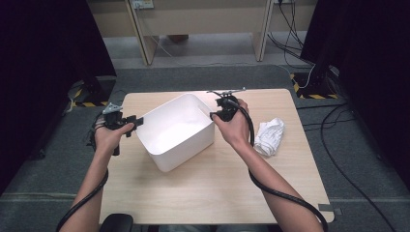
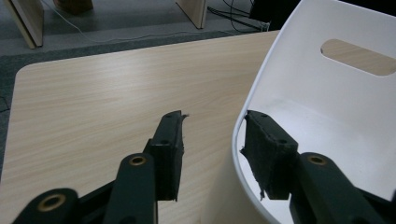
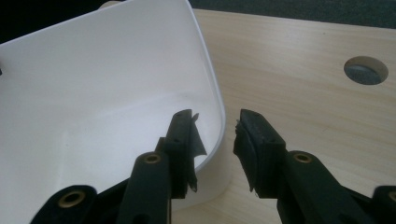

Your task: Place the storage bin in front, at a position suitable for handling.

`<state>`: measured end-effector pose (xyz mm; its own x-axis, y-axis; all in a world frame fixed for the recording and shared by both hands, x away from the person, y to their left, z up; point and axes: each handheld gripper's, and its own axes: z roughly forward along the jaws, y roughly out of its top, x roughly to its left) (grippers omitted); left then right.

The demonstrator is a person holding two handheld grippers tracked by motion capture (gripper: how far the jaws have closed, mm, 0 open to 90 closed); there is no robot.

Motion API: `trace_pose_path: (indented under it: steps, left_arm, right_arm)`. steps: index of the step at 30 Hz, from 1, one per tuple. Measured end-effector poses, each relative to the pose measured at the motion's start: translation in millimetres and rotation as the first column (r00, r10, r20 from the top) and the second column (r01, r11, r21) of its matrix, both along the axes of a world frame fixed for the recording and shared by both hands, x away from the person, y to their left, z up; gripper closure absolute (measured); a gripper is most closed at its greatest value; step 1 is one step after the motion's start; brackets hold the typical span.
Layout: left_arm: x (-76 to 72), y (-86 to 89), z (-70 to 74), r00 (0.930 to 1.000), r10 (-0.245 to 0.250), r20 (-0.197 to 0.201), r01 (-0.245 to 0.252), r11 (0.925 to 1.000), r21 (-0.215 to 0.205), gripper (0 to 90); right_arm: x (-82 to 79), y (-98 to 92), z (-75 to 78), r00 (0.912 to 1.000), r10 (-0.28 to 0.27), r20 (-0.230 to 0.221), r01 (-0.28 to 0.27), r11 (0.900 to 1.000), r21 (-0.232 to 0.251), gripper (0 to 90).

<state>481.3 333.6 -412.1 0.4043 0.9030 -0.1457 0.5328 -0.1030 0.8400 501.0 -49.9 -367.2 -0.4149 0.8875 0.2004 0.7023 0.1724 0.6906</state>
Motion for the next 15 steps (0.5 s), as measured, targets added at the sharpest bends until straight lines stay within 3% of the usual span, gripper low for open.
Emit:
trace_pose_path:
  steps: [9, 13, 15]
  left_arm:
    - [5.2, -9.5, 1.5, 0.9987, -0.044, -0.026, 0.045, 0.9987, 0.026, 68.6]
    - [3.0, -14.6, 3.5, 0.9977, -0.063, -0.026, 0.065, 0.9948, 0.079, 71.1]
    - [2.6, -15.2, 3.2, 0.9976, -0.064, -0.026, 0.066, 0.9942, 0.085, 72.9]
  right_arm:
    - [1.8, 5.1, -4.6, 0.9996, 0.002, -0.029, -0.002, 1.0, -0.026, 74.7]
    - [2.7, 6.2, -3.9, 0.9996, 0.004, -0.029, -0.005, 0.999, -0.039, 77.2]
    - [3.2, 6.0, -3.0, 0.9996, 0.0, -0.029, -0.002, 0.999, -0.046, 78.8]
